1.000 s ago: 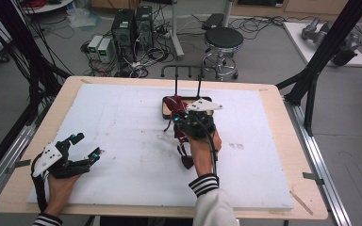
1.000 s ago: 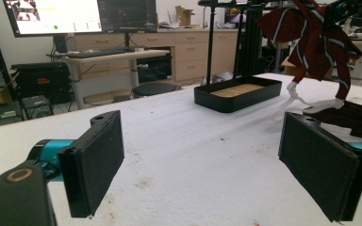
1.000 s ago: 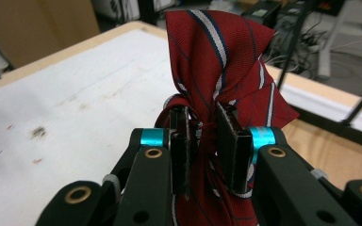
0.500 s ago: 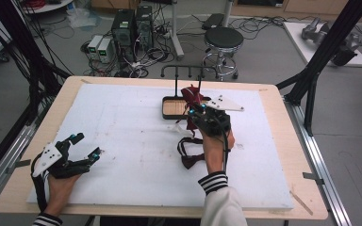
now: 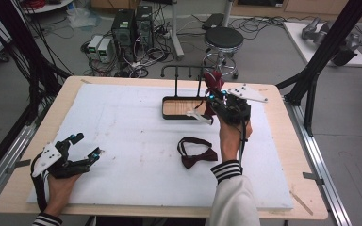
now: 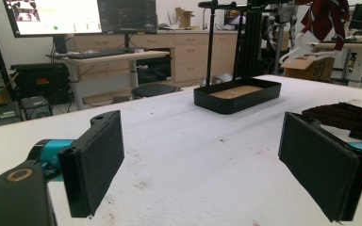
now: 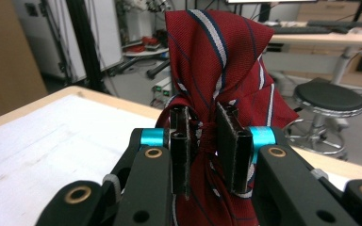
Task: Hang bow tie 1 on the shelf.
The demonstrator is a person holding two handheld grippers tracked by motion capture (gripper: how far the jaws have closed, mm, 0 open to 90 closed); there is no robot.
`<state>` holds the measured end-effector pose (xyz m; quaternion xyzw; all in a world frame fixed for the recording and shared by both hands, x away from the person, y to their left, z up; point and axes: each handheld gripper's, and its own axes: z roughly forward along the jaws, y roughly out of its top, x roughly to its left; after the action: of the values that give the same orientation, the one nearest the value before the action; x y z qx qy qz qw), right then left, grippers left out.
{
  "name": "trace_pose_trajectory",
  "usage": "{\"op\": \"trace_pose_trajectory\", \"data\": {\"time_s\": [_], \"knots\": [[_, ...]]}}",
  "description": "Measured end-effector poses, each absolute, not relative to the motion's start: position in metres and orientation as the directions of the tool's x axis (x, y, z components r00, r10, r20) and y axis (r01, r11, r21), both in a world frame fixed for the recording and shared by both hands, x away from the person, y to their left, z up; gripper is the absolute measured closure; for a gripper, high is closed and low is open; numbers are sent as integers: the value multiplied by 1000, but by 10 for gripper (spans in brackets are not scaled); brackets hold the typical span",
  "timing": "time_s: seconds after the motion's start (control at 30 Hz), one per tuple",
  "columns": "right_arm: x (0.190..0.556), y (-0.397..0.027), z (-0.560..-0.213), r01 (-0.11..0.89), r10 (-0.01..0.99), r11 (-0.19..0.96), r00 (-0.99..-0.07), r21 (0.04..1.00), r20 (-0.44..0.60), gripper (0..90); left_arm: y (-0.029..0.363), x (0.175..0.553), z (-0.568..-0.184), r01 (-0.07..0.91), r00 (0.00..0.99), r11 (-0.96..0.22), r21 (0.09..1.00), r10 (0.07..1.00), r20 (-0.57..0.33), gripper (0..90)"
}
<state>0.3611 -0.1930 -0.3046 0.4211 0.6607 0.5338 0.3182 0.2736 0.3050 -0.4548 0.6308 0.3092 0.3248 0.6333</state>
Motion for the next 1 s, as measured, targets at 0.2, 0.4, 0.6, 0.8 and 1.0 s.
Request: {"op": "trace_pose_trajectory", "data": {"time_s": [0.2,0.4,0.6,0.8,1.0], "knots": [[369,-205,-298,220,912,72,-409,973,25,765,305,273,-455,-24,600,-6,1000,800,19,152],[382,-209,-294,228,923,96,-384,969,-2,765,305,273,-455,-24,601,-7,1000,799,20,152],[397,-209,-289,230,931,110,-363,967,-20,765,305,273,-455,-24,601,-6,1000,799,19,151],[411,-210,-290,253,935,131,-352,959,-35,765,305,273,-455,-24,601,-5,1000,799,19,151],[426,-209,-290,264,938,142,-344,954,-45,765,305,273,-455,-24,601,-5,1000,799,19,152]]}}
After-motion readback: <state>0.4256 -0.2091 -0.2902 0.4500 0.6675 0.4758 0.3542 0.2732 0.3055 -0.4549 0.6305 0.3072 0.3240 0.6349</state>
